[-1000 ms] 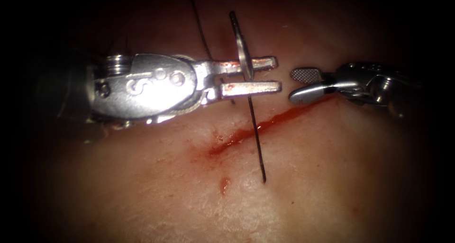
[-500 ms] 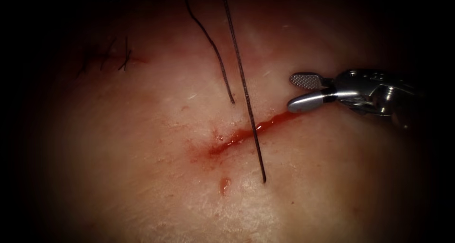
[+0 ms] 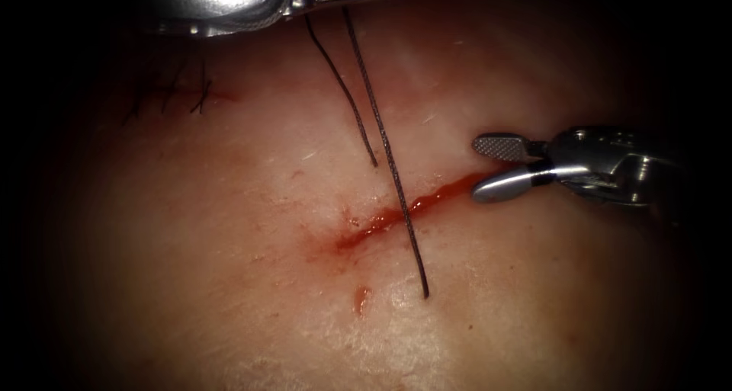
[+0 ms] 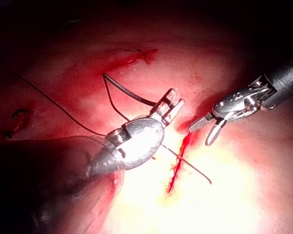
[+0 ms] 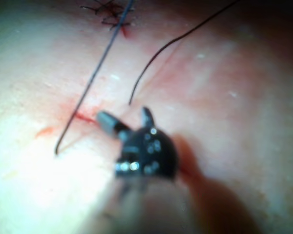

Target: Wound Closure

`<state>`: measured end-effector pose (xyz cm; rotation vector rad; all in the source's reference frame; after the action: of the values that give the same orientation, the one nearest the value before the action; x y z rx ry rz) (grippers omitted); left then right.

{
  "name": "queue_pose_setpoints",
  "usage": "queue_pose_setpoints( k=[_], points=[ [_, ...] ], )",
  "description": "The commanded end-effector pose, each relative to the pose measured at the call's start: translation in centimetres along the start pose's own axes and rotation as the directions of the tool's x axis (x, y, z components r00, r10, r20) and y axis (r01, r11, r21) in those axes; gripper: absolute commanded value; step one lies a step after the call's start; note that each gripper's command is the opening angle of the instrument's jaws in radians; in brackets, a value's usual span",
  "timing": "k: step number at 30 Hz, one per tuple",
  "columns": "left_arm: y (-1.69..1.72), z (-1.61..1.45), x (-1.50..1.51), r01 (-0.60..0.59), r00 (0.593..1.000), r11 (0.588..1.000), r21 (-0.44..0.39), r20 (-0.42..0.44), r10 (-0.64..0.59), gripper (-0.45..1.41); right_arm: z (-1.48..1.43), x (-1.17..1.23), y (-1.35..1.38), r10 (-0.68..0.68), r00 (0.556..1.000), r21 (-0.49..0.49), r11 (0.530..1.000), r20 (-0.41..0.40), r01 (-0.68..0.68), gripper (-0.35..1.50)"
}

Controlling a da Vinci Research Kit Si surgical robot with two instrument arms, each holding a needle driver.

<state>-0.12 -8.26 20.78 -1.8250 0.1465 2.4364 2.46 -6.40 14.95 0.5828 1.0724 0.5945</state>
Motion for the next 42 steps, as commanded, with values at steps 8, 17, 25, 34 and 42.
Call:
queue_pose_setpoints(
  k=[8, 17, 25, 34, 42],
  points=[
    [0.83, -0.34, -0.53, 0.019, 1.000, 0.999, -0.029, -0.017, -0.020, -0.45, 0.29, -0.38, -0.69, -0.077, 0.995, 0.031, 0.997, 0.066, 0.075, 1.13],
    [0.98, -0.62, -0.55, 0.023, 1.000, 1.000, -0.007, -0.007, -0.024, -0.45, 0.39, -0.60, -0.85, -0.190, 0.979, -0.058, 0.979, 0.079, 0.195, 1.09],
    [1.06, -0.60, -0.66, 0.048, 0.999, 0.999, 0.003, -0.012, -0.048, -0.45, 0.48, -0.57, -0.85, -0.248, 0.965, -0.070, 0.965, 0.085, 0.254, 1.06],
    [1.09, -0.50, -0.76, 0.069, 0.998, 0.997, 0.014, -0.013, -0.069, -0.45, 0.60, -0.63, -0.89, -0.308, 0.946, -0.058, 0.947, 0.103, 0.315, 0.88],
    [1.11, -0.43, -0.75, 0.068, 0.998, 0.997, 0.023, -0.007, -0.068, -0.45, 0.67, -0.62, -0.95, -0.336, 0.936, -0.023, 0.940, 0.109, 0.340, 0.47]
  ],
)
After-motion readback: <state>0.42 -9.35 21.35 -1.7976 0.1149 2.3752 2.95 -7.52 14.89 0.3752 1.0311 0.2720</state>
